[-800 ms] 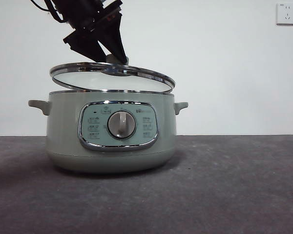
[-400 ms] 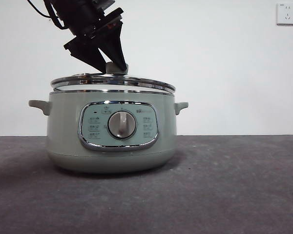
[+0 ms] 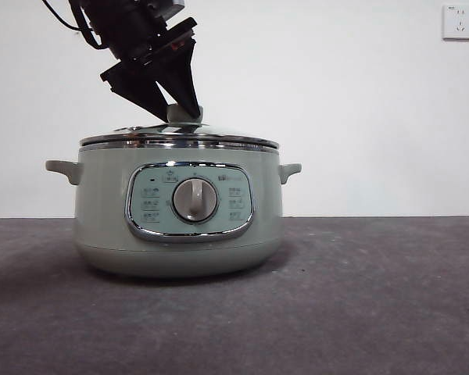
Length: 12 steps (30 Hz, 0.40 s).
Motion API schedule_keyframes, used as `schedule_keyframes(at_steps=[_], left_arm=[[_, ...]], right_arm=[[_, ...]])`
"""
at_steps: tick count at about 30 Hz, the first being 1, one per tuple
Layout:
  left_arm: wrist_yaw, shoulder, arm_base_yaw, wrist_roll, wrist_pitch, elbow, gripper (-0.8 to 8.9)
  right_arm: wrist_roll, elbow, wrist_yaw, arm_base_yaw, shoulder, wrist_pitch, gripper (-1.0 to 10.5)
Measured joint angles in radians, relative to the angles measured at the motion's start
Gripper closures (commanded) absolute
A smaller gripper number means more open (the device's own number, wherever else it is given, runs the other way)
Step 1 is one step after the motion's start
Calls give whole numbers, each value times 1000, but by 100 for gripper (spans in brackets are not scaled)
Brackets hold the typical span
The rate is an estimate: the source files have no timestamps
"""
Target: Pick up the egg,open the lid,put the egg in the pot,close the lid
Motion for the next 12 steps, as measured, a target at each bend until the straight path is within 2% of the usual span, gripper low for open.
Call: schedule_keyframes(at_steps=[7,12], left_arm=[[-2,0,0,8,-9,-3,820],[-7,-15,0,9,45,-48,820]], right_arm=[[0,0,0,0,0,0,478],[0,0,0,0,0,0,478]])
